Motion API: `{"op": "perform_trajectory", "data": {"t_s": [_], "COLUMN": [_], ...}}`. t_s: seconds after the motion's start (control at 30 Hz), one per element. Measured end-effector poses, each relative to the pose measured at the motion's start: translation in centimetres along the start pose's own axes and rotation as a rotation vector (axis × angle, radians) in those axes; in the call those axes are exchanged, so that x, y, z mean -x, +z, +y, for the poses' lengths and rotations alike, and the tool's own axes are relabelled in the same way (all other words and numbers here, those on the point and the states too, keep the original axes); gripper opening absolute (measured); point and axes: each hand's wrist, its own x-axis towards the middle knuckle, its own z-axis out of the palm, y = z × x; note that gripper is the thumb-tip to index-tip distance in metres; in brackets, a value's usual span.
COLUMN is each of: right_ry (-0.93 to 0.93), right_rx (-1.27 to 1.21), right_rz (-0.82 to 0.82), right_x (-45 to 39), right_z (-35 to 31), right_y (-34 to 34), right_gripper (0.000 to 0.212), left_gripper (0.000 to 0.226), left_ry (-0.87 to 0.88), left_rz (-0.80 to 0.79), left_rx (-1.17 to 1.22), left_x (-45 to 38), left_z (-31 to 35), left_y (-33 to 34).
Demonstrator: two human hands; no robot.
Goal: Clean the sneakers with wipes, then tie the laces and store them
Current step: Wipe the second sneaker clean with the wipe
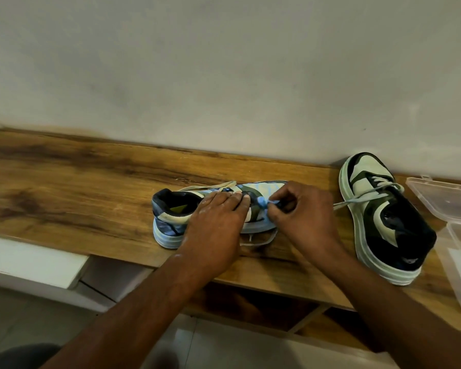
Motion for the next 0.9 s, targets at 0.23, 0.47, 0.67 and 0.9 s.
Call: {"op": "perform_trajectory", "data": {"t_s": [0.23, 0.47, 0.67, 0.9], "right_ry": [-0.069, -0.075, -0.010, -0.069], "right_rx": [0.041, 0.082, 0.082, 0.139], "right_rz": [-0.066, -0.053, 0.029, -0.071], "right_x": [1.9, 0.1, 0.6, 0.8], "right_z": [-0.4, 0.2, 0.2, -0.9], "right_y": [1.2, -0.4, -1.1, -1.5], "right_gripper": [0.019, 0.016, 0.018, 0.025], "left_gripper": [0.078, 0.070, 0.065, 0.067], "left_ry": [-0.011, -0.005, 0.043, 0.181], "left_rz": [-0.005, 0.043, 0.057, 0.024], "left_rx": [0.009, 0.033, 0.062, 0.093], "left_x": [0.0, -0.1, -0.1, -0.1], "left_z": [0.1, -0.1, -0.3, -2.4], "left_y": [0.2, 0.1, 0.3, -0.4]}}
